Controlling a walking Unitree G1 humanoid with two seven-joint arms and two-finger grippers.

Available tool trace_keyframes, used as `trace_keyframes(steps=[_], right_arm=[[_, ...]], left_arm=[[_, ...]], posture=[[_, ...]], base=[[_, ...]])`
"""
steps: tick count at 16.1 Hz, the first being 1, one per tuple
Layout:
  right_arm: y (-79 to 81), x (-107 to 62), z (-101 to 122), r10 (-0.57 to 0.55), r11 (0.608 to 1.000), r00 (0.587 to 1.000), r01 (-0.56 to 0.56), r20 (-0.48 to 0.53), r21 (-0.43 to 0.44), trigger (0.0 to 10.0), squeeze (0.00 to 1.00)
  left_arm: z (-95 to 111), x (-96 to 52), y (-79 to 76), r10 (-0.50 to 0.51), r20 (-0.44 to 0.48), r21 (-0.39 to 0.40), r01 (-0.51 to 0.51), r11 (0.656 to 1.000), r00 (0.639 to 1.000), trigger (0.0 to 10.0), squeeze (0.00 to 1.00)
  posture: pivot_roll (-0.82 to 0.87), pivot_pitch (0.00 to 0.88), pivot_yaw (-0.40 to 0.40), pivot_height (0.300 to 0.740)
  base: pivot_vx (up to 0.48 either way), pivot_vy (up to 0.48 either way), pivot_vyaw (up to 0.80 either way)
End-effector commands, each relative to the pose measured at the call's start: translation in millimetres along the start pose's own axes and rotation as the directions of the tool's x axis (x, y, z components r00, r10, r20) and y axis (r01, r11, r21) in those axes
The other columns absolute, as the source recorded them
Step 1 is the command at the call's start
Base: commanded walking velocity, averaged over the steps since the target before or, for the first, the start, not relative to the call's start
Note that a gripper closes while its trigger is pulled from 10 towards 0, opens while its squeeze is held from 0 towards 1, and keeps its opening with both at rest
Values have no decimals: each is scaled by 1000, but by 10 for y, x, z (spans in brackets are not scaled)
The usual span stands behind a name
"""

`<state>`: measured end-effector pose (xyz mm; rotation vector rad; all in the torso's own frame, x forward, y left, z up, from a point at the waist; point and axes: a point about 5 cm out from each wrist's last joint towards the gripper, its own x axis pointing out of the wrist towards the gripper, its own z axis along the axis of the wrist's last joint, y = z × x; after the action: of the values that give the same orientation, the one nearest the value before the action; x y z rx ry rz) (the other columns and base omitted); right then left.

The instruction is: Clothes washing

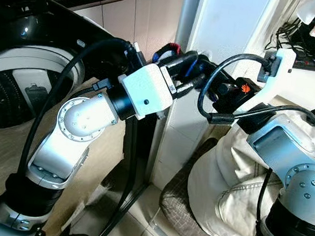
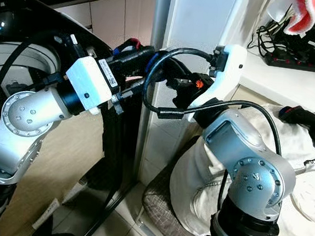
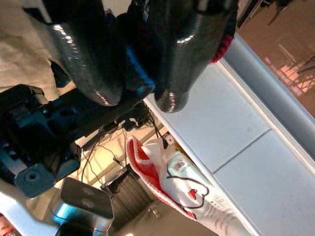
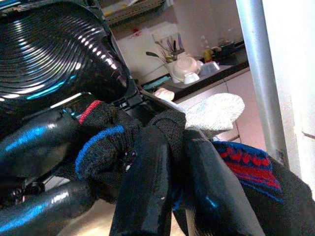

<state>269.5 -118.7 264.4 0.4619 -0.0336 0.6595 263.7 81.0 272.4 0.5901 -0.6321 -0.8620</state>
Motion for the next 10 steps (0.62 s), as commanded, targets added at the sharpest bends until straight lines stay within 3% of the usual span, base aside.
trace_keyframes(steps=[1,10], right_arm=[[25,-19,43,11,1000,1000,-11,18,-5,10000,0],[45,-34,34,29,1000,1000,-29,7,0,10000,0]], left_arm=[[-6,-3,52,7,-9,33,-7,999,1000,0,0],[-17,-16,156,74,-17,65,-73,995,997,0,0]], posture=[[-16,3,-52,740],[-16,0,-49,740]], base=[[0,0,0],[0,0,0]])
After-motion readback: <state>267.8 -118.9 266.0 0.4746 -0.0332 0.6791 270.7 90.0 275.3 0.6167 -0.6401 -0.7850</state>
